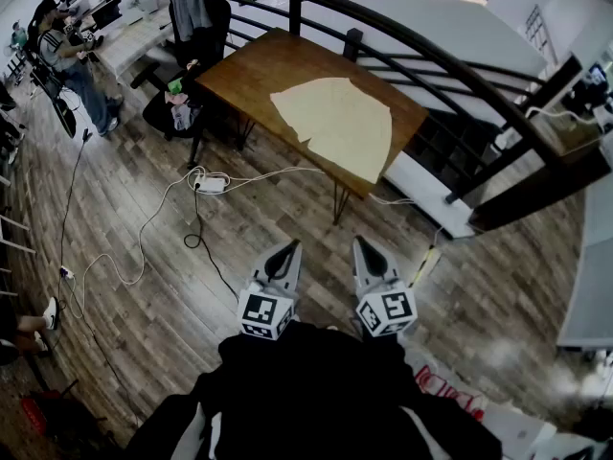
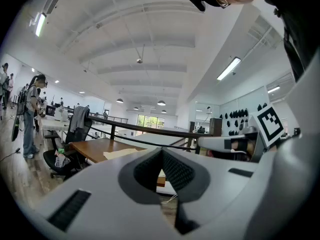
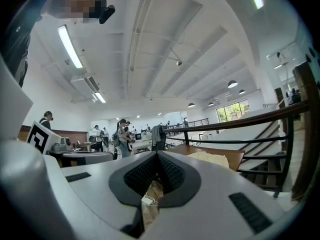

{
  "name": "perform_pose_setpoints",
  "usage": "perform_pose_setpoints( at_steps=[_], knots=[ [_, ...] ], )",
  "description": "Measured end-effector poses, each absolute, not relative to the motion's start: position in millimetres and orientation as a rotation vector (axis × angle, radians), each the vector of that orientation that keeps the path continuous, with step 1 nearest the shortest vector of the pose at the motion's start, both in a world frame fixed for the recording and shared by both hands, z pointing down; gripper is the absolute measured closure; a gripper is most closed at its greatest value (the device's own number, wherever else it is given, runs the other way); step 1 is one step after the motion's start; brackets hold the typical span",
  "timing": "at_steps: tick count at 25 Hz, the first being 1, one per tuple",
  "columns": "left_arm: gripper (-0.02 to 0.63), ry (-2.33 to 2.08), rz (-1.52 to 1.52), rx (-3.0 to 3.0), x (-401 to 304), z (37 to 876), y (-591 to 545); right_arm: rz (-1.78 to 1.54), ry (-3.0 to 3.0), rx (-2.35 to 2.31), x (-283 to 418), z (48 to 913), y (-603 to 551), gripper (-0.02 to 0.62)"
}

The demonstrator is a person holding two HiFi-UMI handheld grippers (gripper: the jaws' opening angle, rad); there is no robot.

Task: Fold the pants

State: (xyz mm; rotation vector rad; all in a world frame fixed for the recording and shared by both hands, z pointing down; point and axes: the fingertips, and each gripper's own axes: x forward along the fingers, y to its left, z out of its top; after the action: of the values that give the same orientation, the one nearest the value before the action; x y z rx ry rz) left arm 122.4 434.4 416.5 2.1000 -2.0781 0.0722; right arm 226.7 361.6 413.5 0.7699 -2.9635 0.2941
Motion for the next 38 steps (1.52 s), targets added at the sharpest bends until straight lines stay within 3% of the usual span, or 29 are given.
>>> perform_pose_setpoints(
  at_steps=[26,38],
  knots=[
    [0.603,-1.974,0.02,2.098,13.5,434.7,383.2,0.339,-2.906,0.852,129.9,427.7,310.9,0.591],
    [0.603,-2.004,0.071,2.046,-58.8,452.4,288.7,0.358,-2.915,0.789,54.9,444.4,208.8,0.591]
  ],
)
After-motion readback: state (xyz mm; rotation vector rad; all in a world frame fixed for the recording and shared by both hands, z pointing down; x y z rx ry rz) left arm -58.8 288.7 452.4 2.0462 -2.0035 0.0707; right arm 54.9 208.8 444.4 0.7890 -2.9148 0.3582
